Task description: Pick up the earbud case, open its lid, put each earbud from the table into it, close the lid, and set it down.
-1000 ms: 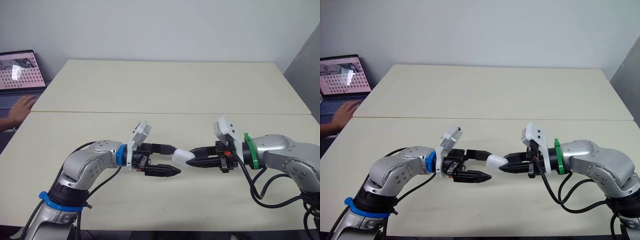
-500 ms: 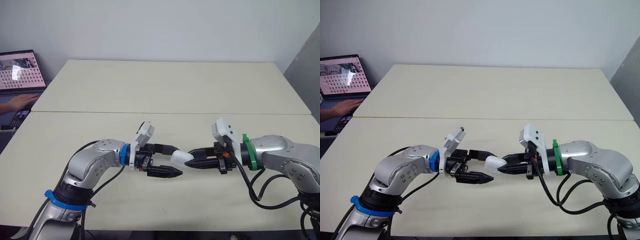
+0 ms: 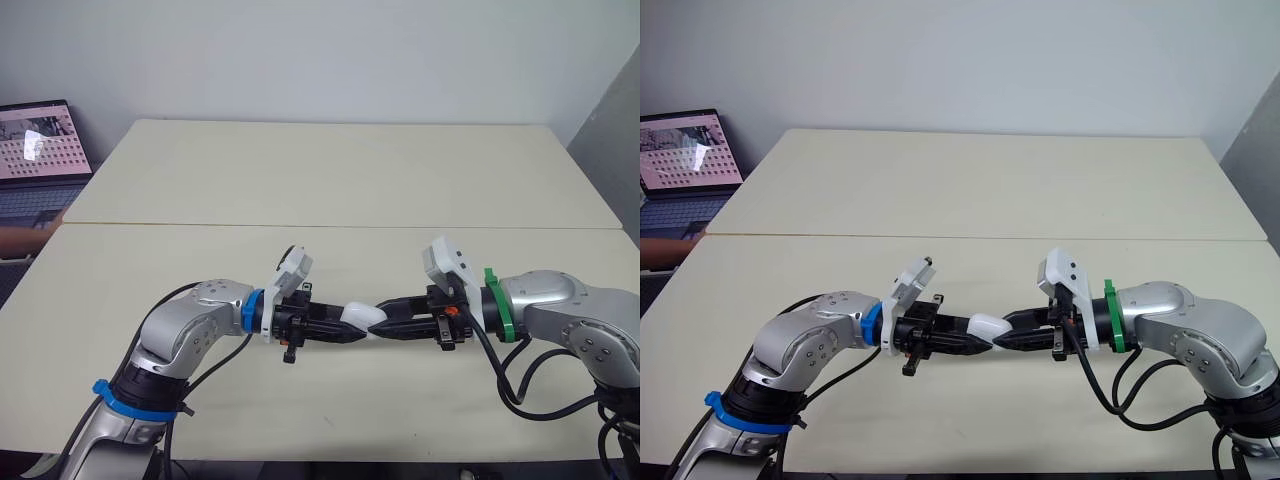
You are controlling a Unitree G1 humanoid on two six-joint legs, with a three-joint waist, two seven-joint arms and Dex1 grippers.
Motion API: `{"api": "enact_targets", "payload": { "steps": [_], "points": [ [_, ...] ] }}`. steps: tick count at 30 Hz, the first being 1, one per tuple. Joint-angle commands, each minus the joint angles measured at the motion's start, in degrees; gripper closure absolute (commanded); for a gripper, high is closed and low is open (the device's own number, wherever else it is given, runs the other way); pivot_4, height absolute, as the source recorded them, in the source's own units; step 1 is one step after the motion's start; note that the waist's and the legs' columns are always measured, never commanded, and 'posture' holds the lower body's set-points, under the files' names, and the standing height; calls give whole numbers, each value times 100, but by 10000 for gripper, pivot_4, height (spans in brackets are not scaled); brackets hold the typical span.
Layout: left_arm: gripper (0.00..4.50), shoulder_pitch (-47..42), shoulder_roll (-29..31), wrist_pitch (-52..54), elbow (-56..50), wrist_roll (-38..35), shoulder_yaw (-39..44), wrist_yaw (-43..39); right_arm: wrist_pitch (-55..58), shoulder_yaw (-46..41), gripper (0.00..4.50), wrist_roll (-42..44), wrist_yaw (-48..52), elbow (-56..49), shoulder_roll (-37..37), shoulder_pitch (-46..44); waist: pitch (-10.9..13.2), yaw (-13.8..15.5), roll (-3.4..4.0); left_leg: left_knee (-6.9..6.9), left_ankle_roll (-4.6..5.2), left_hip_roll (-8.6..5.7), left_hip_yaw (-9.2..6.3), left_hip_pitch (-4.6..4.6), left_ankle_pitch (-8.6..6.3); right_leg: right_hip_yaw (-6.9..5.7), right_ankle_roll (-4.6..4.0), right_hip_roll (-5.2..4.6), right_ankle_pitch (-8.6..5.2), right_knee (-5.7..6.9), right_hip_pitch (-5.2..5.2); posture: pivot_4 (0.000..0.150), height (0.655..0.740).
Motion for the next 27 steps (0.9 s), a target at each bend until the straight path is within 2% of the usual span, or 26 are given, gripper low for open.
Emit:
{"api": "enact_targets", "payload": {
  "steps": [1,2,12,13,27],
  "points": [
    [36976,-45,-42,-93,-115,-43,81,-17,1,-121,37122,92,62,-227,21,-47,0,0,0,0,0,0,0,0,0,0,0,0,0,0,0,1500,7400],
    [36976,-39,-46,-97,-120,-39,81,-14,-8,-122,37122,84,61,-229,30,-47,0,0,0,0,0,0,0,0,0,0,0,0,0,0,0,1500,7400],
    [36978,64,-39,-256,-145,129,63,120,-123,-316,1784,-80,-74,-253,61,-91,0,0,0,1,0,0,0,0,0,0,0,0,0,1,0,1500,7400],
    [36978,83,-41,-285,-154,157,57,130,-141,-331,265,-128,-110,-242,69,-105,0,0,0,2,0,0,0,0,0,0,0,0,0,1,0,1500,7400],
    [36978,228,-115,-556,-184,344,13,131,-448,-17,265,-1053,-192,-8,212,-270,0,-1,0,2,-19,0,1,0,11,1,0,0,0,3,0,1500,7400]
  ]
}}
